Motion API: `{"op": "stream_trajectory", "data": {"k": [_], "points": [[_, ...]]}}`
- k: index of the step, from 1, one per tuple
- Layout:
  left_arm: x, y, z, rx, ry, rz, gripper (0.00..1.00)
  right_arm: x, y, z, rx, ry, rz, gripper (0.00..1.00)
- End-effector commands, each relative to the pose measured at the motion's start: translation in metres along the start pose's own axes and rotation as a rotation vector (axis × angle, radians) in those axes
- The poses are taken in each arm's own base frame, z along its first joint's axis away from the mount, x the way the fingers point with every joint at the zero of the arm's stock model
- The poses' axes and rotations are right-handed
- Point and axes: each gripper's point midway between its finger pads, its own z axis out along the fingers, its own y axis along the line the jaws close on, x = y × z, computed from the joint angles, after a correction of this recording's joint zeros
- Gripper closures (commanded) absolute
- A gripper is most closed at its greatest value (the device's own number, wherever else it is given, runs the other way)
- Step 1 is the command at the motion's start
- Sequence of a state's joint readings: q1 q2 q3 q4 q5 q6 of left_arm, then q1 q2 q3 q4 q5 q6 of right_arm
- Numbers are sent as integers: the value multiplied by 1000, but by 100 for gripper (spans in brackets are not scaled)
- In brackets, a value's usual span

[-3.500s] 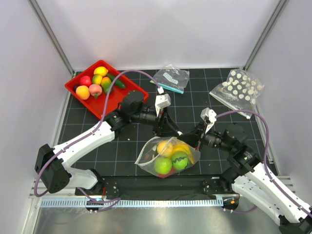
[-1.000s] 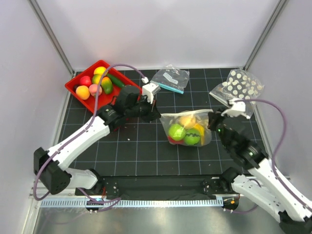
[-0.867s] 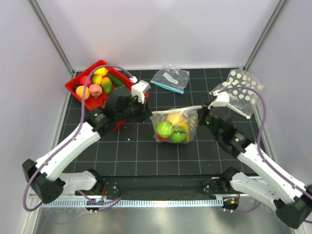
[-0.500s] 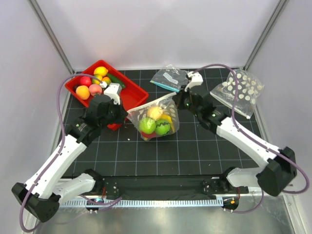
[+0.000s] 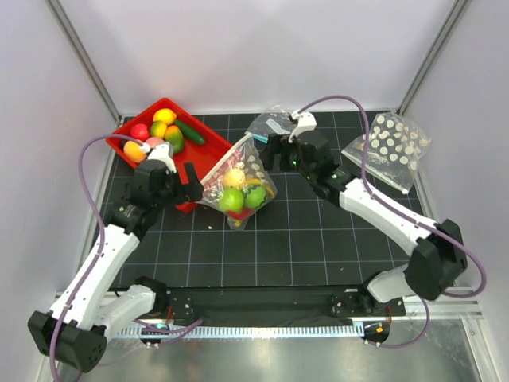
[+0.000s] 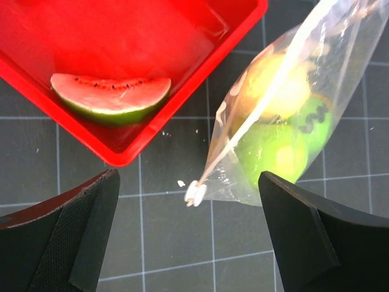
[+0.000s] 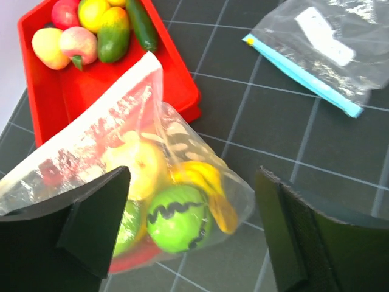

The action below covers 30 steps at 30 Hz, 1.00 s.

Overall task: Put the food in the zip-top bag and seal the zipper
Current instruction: Place the zipper food storage bag at the center of the board, then reset both arms

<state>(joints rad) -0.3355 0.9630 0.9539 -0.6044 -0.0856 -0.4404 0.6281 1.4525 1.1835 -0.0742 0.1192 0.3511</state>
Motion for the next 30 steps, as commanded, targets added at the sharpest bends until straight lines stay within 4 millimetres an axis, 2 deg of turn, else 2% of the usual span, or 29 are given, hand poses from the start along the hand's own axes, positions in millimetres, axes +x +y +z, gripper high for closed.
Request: {"op": "stream_trajectory", "data": {"k": [1,2,3,4,5,7,8,9,10,11,13,14,16,17,19,20,22,23,25,30], "points": [[-26,-5,-19,42,-149,-41,0,-50,-3,-42,4,-204,-17,5],[-27,-5,-28,55,-182,-47,0,-51,-5,-49,9,-222,-10,3],[-29,-7,-31,74,-199,-48,0,-41,-15,-52,44,-214,-9,1],[-27,-9,-35,92,-206,-37,0,-44,-17,-64,48,-231,-4,1],[-25,-11,-43,124,-223,-24,0,-30,-23,-67,60,-206,-1,1],[-16,-26,-52,226,-202,7,0,-21,-28,-77,64,-204,30,1],[-10,-31,-57,269,-187,47,0,-3,-33,-86,61,-188,63,1],[-2,-38,-66,321,-165,69,0,4,-34,-91,47,-188,77,1],[0,-37,-69,325,-163,74,0,8,-35,-96,37,-204,92,1],[3,-36,-70,326,-163,88,0,23,-43,-103,47,-203,101,1],[7,-35,-76,341,-176,121,0,34,-57,-109,90,-220,112,1],[12,-32,-73,334,-173,140,0,52,-68,-110,118,-203,101,1],[17,-26,-75,322,-187,152,0,58,-73,-119,112,-220,69,0],[26,-21,-70,309,-172,155,0,72,-76,-120,104,-206,57,1],[24,-21,-80,320,-212,153,0,71,-70,-129,42,-262,62,0],[20,-23,-84,329,-236,145,0,83,-71,-128,14,-273,52,0],[18,-27,-94,368,-288,145,0,81,-80,-133,51,-315,85,0],[20,-32,-93,404,-297,152,0,87,-89,-133,92,-317,85,0],[20,-35,-95,426,-311,159,0,89,-96,-133,128,-315,82,0],[23,-39,-92,447,-287,187,0,91,-99,-133,145,-292,49,0]]}}
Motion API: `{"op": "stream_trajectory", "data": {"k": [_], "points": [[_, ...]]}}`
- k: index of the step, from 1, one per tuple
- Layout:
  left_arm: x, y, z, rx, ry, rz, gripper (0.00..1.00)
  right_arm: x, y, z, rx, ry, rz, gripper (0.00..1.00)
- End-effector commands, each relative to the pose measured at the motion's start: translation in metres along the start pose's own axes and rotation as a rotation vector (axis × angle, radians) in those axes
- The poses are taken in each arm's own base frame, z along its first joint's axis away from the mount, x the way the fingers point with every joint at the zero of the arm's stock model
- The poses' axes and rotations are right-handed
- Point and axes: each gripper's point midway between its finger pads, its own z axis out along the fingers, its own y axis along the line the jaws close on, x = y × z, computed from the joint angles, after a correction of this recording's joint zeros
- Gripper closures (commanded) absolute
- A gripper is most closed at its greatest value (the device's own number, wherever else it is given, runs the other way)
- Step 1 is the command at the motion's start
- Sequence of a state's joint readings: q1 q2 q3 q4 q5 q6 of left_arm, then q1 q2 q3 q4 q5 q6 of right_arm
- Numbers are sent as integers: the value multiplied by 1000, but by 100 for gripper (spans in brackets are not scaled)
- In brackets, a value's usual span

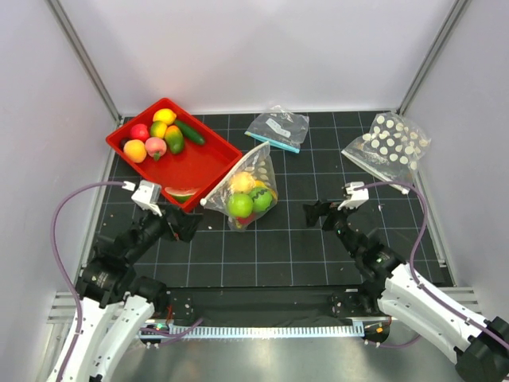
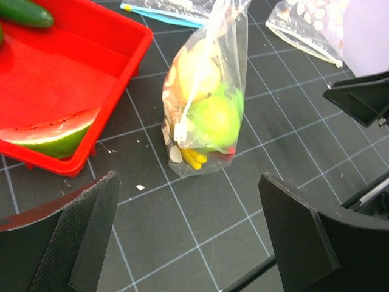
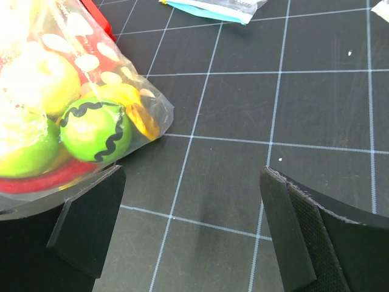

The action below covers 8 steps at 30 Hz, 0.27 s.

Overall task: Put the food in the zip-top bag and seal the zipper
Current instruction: Reset both arms

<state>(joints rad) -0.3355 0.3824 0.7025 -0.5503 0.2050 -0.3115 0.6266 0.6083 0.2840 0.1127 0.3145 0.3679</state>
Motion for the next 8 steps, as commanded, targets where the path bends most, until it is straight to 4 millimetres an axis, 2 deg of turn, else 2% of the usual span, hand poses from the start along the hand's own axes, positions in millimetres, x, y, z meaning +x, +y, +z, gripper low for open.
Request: {"op": "stream_trajectory", "data": {"k": [1,8], "points": [[-5,-8,5,56,-9,31,0,-29,3,2,8,-105,12,0],[-4,-7,7,52,-1,40,0,-20,0,6,20,-86,10,0]]}}
